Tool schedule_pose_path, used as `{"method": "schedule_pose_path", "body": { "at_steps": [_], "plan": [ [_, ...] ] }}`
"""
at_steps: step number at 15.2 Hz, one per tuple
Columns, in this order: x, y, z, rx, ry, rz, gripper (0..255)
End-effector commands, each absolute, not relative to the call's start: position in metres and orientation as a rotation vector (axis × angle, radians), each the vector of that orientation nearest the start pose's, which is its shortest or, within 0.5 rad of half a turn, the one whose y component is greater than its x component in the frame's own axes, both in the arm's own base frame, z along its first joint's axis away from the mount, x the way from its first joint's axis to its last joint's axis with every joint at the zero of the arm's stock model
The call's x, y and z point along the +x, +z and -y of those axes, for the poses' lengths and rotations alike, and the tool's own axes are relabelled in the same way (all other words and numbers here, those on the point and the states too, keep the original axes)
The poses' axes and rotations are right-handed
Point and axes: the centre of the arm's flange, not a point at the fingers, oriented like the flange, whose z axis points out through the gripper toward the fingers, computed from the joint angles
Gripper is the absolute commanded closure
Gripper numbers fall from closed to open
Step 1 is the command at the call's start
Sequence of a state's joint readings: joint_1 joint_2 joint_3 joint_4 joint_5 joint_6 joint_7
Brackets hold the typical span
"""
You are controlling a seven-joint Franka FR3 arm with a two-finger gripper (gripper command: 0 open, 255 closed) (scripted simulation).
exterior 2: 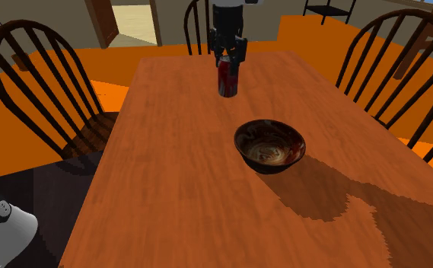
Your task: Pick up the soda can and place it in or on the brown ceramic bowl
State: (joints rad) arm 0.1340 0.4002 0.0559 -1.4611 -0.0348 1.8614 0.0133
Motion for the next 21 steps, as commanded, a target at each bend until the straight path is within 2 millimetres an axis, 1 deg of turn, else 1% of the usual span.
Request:
{"method": "schedule_pose_path", "body": {
  "at_steps": [1,7,8,21],
  "plan": [
    [0.668,0.465,-0.120,-3.140,-0.003,0.287,255],
    [0.668,0.497,-0.120,-3.140,-0.003,0.287,255],
    [0.668,0.498,-0.120,-3.140,-0.003,0.287,255],
    [0.684,0.524,0.049,-3.140,-0.003,0.287,255]
  ]
}}
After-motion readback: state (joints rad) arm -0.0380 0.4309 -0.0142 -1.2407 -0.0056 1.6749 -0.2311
